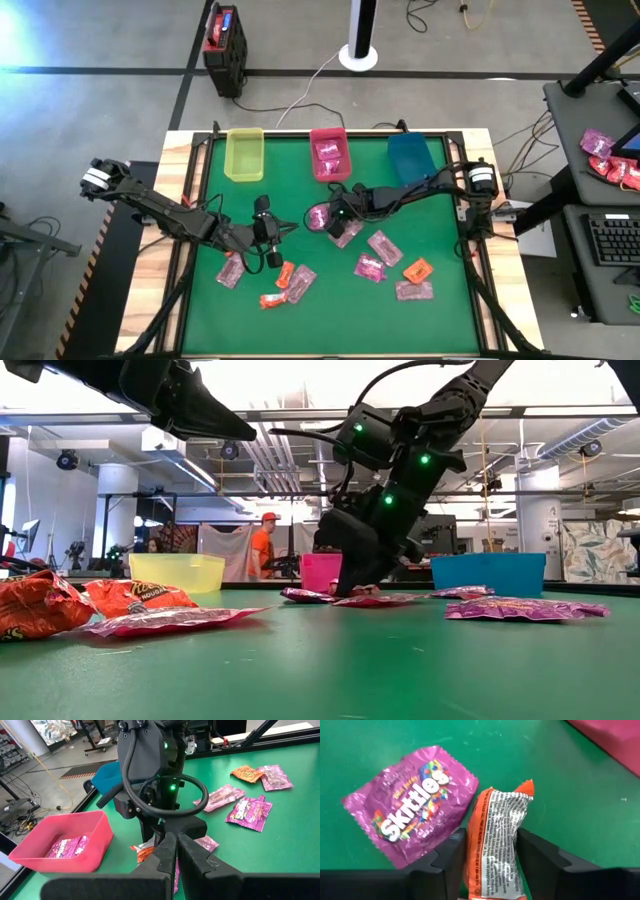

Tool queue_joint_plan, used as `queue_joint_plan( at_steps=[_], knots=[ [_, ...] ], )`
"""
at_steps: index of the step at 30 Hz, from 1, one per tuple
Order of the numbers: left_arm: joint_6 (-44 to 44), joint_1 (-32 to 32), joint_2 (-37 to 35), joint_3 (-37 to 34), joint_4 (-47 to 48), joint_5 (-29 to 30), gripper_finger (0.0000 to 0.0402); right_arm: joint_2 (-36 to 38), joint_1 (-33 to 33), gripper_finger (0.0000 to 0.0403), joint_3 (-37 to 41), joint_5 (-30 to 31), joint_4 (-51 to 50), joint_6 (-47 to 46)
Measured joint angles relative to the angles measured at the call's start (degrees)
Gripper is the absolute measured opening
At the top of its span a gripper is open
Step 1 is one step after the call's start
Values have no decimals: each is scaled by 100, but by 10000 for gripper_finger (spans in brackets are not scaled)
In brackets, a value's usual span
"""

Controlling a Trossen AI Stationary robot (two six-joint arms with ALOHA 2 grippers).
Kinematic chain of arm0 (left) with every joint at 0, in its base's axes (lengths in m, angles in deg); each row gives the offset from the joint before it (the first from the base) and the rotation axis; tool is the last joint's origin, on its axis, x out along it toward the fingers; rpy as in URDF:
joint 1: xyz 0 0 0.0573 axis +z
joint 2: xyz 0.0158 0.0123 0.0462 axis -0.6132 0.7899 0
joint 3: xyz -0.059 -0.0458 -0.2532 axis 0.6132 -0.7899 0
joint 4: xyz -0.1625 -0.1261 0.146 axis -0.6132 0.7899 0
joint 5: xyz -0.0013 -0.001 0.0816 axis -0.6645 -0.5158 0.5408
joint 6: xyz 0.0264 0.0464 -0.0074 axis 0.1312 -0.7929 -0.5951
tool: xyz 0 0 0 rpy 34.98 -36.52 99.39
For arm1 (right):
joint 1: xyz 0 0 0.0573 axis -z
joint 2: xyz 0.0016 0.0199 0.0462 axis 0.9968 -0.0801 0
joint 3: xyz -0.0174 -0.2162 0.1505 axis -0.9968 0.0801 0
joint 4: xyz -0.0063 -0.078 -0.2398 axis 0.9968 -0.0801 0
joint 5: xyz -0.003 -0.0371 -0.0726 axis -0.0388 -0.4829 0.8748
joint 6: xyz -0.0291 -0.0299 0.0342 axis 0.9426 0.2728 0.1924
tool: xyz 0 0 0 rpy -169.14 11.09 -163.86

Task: Sort candy by brand, put in halloween buckets
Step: Put the orange candy into the blue bin

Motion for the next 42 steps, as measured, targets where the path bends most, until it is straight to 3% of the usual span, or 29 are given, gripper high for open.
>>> queue_joint_plan(
  at_steps=[10, 33, 42],
  knots=[
    [0, 0, 0, 0, 11, 0, 0, 124, 0, 122, 0, -22, 14, 33],
    [42, 0, 0, 0, 11, 0, 0, 1498, 13, 113, -2, 77, -549, 346],
    [78, 0, 0, 0, 18, -2, 0, 1849, 264, 110, 0, 1190, -1756, 549]
  ],
)
